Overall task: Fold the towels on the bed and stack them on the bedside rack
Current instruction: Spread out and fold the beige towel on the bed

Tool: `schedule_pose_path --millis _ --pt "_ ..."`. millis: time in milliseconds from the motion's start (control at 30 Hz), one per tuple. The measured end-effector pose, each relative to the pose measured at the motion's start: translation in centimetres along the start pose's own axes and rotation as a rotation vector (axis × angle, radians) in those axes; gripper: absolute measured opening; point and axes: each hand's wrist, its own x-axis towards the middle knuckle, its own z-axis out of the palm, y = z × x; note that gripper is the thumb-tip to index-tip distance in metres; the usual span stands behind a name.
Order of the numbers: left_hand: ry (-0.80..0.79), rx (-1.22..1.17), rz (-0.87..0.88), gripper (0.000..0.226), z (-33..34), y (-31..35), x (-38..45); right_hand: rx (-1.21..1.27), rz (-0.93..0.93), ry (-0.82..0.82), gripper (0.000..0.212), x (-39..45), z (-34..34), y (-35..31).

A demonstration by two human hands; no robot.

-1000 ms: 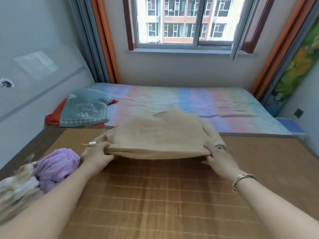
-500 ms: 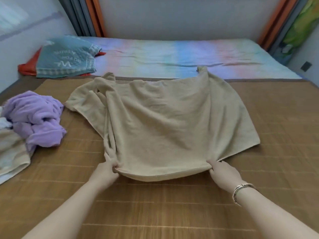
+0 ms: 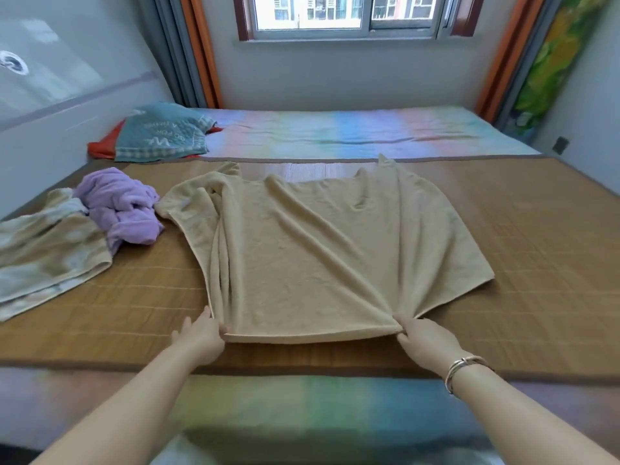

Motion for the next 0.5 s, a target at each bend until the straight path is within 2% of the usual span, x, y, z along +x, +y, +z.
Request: schedule_pose_path --millis 67,167,367,500 --pt "-0.015 0.012 0.015 0.049 0.1 0.2 -1.5 -0.025 -0.013 -0.013 0.04 -1.3 0.4 -0.2" --pt "0.015 -0.013 0.066 0.053 0.1 1.2 -2.5 -0.044 -0.009 0.015 0.043 -2.3 0.3 -0.1" --pt "0.041 -0.136 0.222 0.037 -0.3 7.5 -2.2 0.091 0.131 0.199 0.031 -1.0 -2.3 2.5" --pt "-0.014 -0.308 0.357 0.035 -0.5 14.9 -0.4 0.149 0.185 0.295 0.036 2.0 -3.4 7.5"
